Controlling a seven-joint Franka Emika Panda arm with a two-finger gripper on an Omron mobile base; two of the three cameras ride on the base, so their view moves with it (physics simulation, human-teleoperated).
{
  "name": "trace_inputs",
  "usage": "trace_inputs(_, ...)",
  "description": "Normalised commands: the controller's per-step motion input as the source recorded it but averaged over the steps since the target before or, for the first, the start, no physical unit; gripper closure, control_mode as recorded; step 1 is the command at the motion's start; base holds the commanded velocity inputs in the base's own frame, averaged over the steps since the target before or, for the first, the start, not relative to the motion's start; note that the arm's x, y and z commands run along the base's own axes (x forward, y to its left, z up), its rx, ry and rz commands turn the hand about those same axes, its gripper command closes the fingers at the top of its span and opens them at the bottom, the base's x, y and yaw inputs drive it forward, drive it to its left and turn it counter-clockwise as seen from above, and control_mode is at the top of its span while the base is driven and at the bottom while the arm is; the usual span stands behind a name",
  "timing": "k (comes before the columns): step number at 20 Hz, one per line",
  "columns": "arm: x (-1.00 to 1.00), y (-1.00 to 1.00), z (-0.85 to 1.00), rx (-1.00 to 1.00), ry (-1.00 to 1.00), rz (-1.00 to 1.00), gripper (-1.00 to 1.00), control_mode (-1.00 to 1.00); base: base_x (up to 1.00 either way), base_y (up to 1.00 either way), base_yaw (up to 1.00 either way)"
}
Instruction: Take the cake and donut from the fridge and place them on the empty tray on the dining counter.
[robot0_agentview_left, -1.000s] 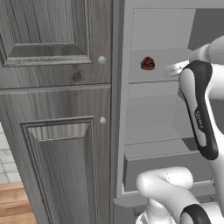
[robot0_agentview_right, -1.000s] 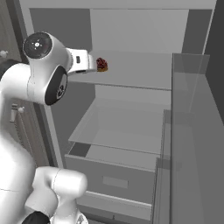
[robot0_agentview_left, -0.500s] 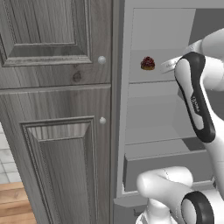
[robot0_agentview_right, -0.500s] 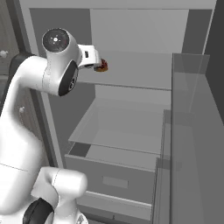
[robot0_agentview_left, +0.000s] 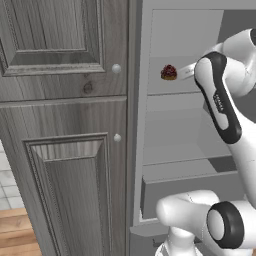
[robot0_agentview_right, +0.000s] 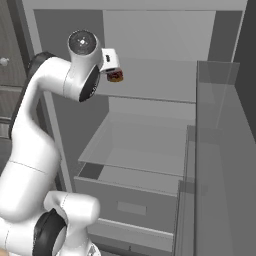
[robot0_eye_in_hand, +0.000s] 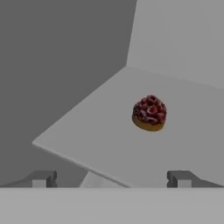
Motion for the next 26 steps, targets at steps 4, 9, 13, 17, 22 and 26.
trace_inputs(4, 0.37, 0.0, -0.16, 0.0, 0.01, 0.02, -1.0, -1.0, 0.0, 0.0, 0.0)
trace_inputs(9, 0.27, -0.02, -0.18, 0.0, 0.03, 0.0, -1.0, -1.0, 0.0, 0.0, 0.0)
trace_inputs(13, 0.31, -0.03, -0.1, 0.0, 0.02, 0.0, -1.0, -1.0, 0.0, 0.0, 0.0)
trace_inputs(17, 0.34, -0.01, -0.02, 0.0, 0.0, 0.0, -1.0, -1.0, 0.0, 0.0, 0.0)
trace_inputs(22, 0.3, -0.03, -0.05, 0.0, 0.01, 0.0, -1.0, -1.0, 0.0, 0.0, 0.0)
trace_inputs(26, 0.27, -0.04, -0.08, 0.0, 0.03, 0.0, -1.0, -1.0, 0.0, 0.0, 0.0)
